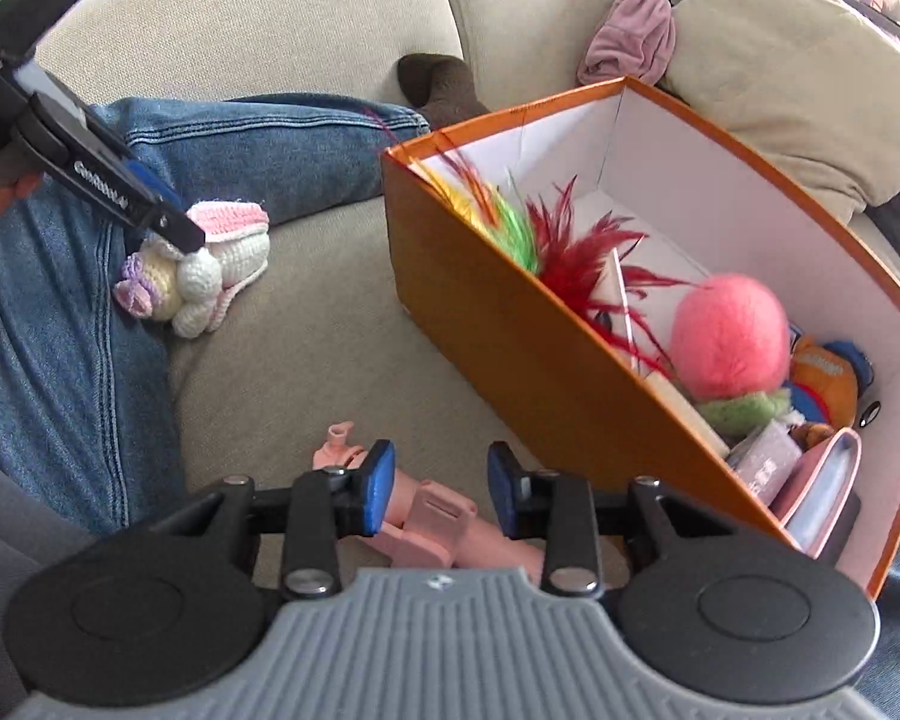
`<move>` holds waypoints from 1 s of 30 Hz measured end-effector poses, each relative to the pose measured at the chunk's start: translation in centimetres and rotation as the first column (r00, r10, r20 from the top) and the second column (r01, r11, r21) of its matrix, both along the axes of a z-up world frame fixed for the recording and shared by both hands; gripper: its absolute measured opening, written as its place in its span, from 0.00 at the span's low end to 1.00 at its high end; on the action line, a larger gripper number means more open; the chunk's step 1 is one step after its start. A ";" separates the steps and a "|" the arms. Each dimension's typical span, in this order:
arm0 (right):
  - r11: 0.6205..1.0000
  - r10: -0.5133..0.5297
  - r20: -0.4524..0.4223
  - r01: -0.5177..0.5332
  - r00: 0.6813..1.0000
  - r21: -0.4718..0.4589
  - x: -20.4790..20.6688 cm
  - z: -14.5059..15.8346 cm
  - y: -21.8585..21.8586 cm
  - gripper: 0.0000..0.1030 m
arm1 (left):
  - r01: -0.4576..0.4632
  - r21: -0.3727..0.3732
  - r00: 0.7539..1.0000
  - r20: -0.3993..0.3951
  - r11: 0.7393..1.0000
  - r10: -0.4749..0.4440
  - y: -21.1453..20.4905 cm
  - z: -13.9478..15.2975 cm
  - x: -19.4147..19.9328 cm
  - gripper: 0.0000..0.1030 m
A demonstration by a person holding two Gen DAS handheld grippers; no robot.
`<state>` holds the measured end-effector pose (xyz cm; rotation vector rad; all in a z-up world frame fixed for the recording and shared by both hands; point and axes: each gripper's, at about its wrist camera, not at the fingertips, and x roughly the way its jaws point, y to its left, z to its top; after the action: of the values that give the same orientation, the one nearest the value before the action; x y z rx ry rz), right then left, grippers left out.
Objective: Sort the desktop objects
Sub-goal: 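Grasp the white crochet bunny with the left gripper while the right gripper grasps the pink plastic toy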
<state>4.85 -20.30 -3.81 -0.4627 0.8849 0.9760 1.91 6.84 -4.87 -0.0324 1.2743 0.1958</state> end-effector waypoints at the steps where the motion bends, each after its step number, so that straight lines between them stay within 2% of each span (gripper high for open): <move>1: 1.000 0.002 -0.004 -0.002 1.000 -0.005 0.0 -0.2 0.0 0.36 | -0.009 -0.002 1.000 -0.008 1.000 0.009 0.2 -0.4 0.0 0.55; 2: 1.000 0.006 -0.009 -0.007 1.000 -0.012 0.0 -0.3 0.1 0.36 | -0.016 -0.016 1.000 -0.018 1.000 0.016 0.3 -0.8 0.0 0.57; 7: 0.997 0.056 -0.018 -0.057 0.998 -0.059 0.3 -1.3 0.6 0.37 | 0.011 0.002 1.000 -0.029 1.000 -0.011 -0.4 -1.4 0.2 0.65; 9: 0.994 0.078 -0.010 -0.079 0.997 -0.077 0.5 -1.6 0.9 0.37 | 0.021 0.013 0.999 -0.042 1.000 -0.020 -0.7 -1.9 0.3 0.72; 14: 0.986 0.132 -0.029 -0.134 0.991 -0.100 1.0 -2.9 1.9 0.39 | 0.120 0.155 0.988 -0.113 0.981 -0.103 -3.4 -4.6 0.3 0.82; 16: 0.983 0.140 -0.022 -0.142 0.990 -0.119 0.9 -3.3 2.1 0.32 | 0.122 0.176 0.988 -0.114 0.977 -0.103 -3.6 -5.2 0.3 0.83; 22: 0.986 0.135 -0.040 -0.138 0.990 -0.092 0.4 -3.0 1.4 0.28 | 0.091 0.131 0.995 -0.045 0.987 -0.085 -3.3 -3.8 0.0 0.72; 28: 0.997 0.060 -0.098 -0.064 0.993 -0.045 0.4 -2.8 0.4 0.23 | 0.098 0.089 0.992 0.073 0.991 -0.105 -5.0 -1.6 -0.5 0.62; 29: 0.998 0.039 -0.102 -0.043 0.994 -0.037 0.5 -2.7 0.2 0.22 | 0.111 0.090 0.988 0.102 0.990 -0.120 -5.5 -1.0 -0.6 0.49; 30: 0.999 0.016 -0.106 -0.019 0.994 -0.027 0.7 -2.6 0.0 0.21 | 0.121 0.081 0.983 0.125 0.989 -0.131 -5.9 -0.5 -0.6 0.49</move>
<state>5.53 -20.28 -6.37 -0.4464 0.9919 1.0127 1.32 0.91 -5.38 0.0964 1.1343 0.1286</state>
